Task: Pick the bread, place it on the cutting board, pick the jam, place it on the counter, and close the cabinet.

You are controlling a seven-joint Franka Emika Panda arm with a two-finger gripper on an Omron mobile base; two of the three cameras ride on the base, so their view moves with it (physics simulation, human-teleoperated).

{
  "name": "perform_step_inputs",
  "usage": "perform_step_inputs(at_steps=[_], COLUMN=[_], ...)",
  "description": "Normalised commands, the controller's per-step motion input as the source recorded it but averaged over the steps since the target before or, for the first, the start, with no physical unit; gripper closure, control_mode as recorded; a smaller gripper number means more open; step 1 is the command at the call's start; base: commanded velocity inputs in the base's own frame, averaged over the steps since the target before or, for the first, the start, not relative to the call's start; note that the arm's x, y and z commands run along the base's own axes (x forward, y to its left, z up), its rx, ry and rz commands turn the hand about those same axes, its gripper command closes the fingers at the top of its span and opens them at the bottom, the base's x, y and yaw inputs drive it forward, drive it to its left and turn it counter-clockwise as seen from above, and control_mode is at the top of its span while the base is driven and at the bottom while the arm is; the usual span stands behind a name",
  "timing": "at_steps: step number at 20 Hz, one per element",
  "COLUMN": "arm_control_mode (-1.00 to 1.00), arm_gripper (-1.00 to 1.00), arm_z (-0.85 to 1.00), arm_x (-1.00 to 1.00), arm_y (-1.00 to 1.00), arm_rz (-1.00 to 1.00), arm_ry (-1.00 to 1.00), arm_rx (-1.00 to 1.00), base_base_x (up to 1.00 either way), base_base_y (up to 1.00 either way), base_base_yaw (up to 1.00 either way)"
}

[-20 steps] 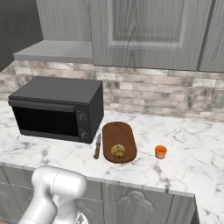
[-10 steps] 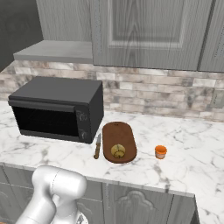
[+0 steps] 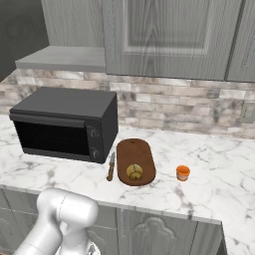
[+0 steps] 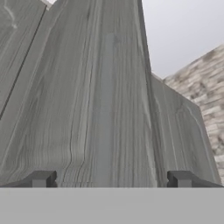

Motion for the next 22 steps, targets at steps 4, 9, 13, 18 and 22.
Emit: perform_step_inputs(at_steps=[4,9,13,18,22], arm_control_mode=[-1.0,-1.0,-1.0,-1.0,-1.0], arm_gripper=[-1.0,-1.0,-1.0,-1.0,-1.0], arm_z=[0.0,0.0,0.0,0.0,0.0], arm_x=[0.35,0.32,0.26,0.28,0.34], arm_y=[0.0,0.0,0.03,0.02,-0.07], arm_rz=[-0.02,-0.01,-0.01,-0.01,0.0], arm_ry=[0.0,0.0,0.0,0.0,0.0], arm_rx=[0.0,0.0,0.0,0.0,0.0], base_base_x=[0.0,0.0,0.0,0.0,0.0], base_base_y=[0.0,0.0,0.0,0.0,0.0], base_base_yaw=[0.0,0.0,0.0,0.0,0.0])
